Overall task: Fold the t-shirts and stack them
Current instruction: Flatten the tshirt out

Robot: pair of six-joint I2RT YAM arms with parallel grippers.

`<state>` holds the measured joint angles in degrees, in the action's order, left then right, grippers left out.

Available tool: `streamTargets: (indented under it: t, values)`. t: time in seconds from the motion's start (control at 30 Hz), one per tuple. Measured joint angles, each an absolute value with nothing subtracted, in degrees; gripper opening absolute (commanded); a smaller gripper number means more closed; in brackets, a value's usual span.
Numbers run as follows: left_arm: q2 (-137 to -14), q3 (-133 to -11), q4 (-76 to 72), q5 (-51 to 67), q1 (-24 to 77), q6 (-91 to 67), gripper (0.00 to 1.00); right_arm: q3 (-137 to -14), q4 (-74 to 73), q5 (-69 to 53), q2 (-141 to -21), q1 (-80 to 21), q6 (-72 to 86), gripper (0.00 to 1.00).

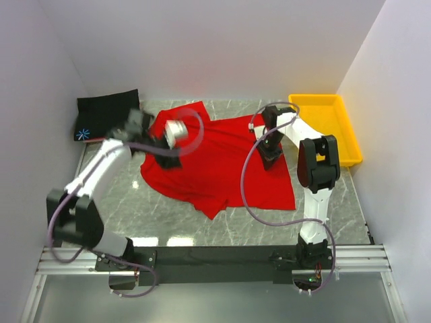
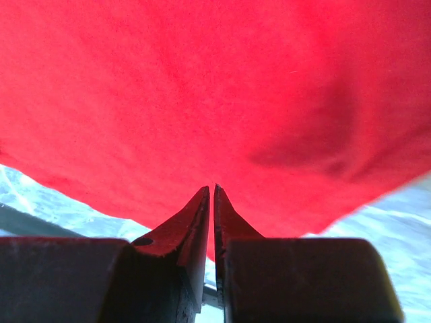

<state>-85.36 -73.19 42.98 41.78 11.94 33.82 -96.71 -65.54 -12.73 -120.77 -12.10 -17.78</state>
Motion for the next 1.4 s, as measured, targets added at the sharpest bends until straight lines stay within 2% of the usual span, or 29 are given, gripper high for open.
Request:
streamTargets:
  t: [0.17,0.47,0.73,0.8,0.93,1.07,1.13,1.17,1.2,1.4]
  values:
    - [-77.12,-55.22,44.07,39.57,21.85,43.18,0.53,-92.29,-64.20,-14.85,-121.75,-12.12,-16.51,0.12]
    - [-73.97,-43.62,34.61,31.62,29.19,54.13,0.57,-91.55,-61.98,-15.75,-122.32,-12.12,-15.25,0.12]
    - [-78.89,-42.02,23.46,27.73,34.68,56.34,0.52,-91.55,-61.87,-15.75,-123.04,-12.12,-14.74,0.12]
    - [-80.86,-42.02,22.06,26.89,34.70,56.95,0.46,-91.55,-61.84,-15.77,-123.04,-12.12,-14.61,0.12]
    - [-82.76,-42.02,21.69,26.48,34.72,58.61,0.41,-91.55,-61.82,-15.73,-123.09,-12.12,-14.57,0.11]
    - [-82.76,-41.87,21.47,26.26,34.76,59.79,0.29,-91.57,-61.80,-15.57,-123.17,-12.12,-14.37,0.11]
    - [-82.54,-41.30,21.26,25.93,34.76,60.36,0.31,-91.61,-61.82,-15.51,-123.20,-12.12,-14.33,0.11]
    - [-82.28,-40.95,21.26,25.71,34.76,60.58,0.38,-91.61,-61.82,-15.49,-123.22,-12.12,-14.31,0.11]
    - [-81.91,-40.62,21.26,25.56,34.81,60.80,0.41,-91.61,-61.82,-15.46,-123.24,-12.12,-14.22,0.11]
    - [-73.80,-37.34,21.67,25.63,34.87,61.25,0.35,-92.01,-62.17,-15.46,-123.59,-12.12,-13.89,0.11]
